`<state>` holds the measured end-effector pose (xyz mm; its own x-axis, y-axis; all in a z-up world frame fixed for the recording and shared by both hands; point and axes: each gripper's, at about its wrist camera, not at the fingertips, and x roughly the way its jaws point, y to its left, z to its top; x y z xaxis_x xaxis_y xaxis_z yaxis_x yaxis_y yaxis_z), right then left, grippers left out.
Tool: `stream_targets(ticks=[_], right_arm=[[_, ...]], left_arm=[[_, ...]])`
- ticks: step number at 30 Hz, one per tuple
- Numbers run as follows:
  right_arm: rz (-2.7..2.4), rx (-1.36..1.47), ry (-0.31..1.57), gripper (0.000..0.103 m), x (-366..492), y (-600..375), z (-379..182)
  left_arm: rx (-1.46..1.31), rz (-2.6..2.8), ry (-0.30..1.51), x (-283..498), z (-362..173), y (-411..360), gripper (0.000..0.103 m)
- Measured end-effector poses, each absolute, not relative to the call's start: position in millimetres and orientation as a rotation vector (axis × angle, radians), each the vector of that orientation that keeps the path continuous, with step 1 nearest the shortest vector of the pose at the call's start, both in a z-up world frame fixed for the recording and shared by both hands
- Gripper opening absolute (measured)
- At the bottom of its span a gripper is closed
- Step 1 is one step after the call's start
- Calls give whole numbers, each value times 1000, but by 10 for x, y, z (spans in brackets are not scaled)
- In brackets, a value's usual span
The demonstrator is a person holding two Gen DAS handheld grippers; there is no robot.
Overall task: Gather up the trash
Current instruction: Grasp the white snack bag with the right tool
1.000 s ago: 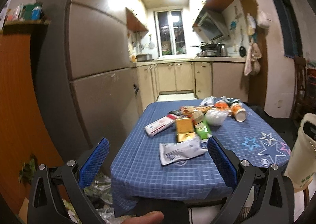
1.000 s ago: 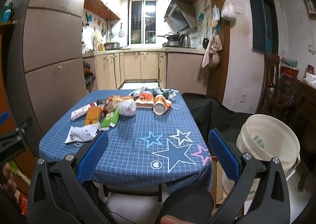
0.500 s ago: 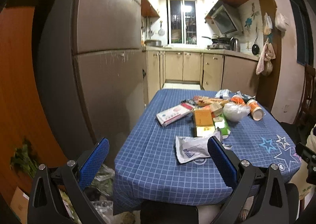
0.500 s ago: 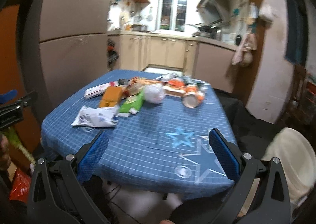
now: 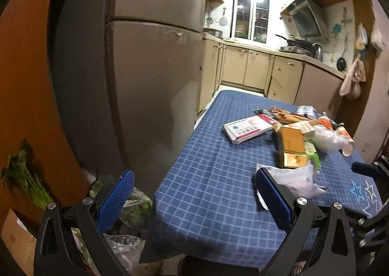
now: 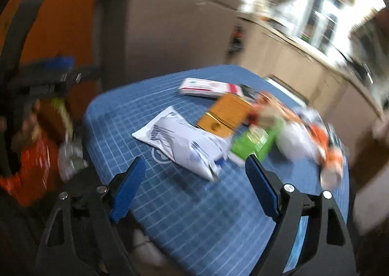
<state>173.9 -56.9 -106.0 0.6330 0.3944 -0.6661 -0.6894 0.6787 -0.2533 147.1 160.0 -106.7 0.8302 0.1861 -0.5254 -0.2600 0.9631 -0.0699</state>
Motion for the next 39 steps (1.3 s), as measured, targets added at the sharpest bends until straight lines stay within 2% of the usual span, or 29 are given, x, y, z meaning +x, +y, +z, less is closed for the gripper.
stream_targets(ticks=[7, 11, 13, 14, 15, 23, 30, 35, 39], right_arm=[[871, -913, 538, 81, 1928, -165, -1242], [980, -1062, 580, 81, 2015, -18, -1389], [1027, -1080, 609, 78, 2076, 36, -1428], [1057, -1062, 646, 70, 2109, 59, -1424], [1070, -1031, 678, 53, 2146, 69, -1419], [1050, -861, 703, 31, 1917, -101, -1357], [954, -513, 741, 28, 1719, -559, -1104], [823, -232, 800, 28, 1798, -986, -1010], [747, -84, 803, 28, 1785, -1309, -897]], left_arm=[[-164, 287, 587, 1647, -1232, 1792, 100], [-165, 307, 600, 1732, -1292, 1881, 100], [-175, 309, 606, 1778, -1332, 1941, 100], [-176, 311, 609, 1795, -1344, 1959, 100], [-173, 313, 612, 1811, -1356, 1974, 100], [-146, 276, 599, 1920, -1328, 1937, 100], [-79, -2, 592, 2303, -1142, 1819, 100], [287, -362, 623, 2947, -1150, 1483, 100], [418, -526, 686, 3431, -1245, 1305, 100]])
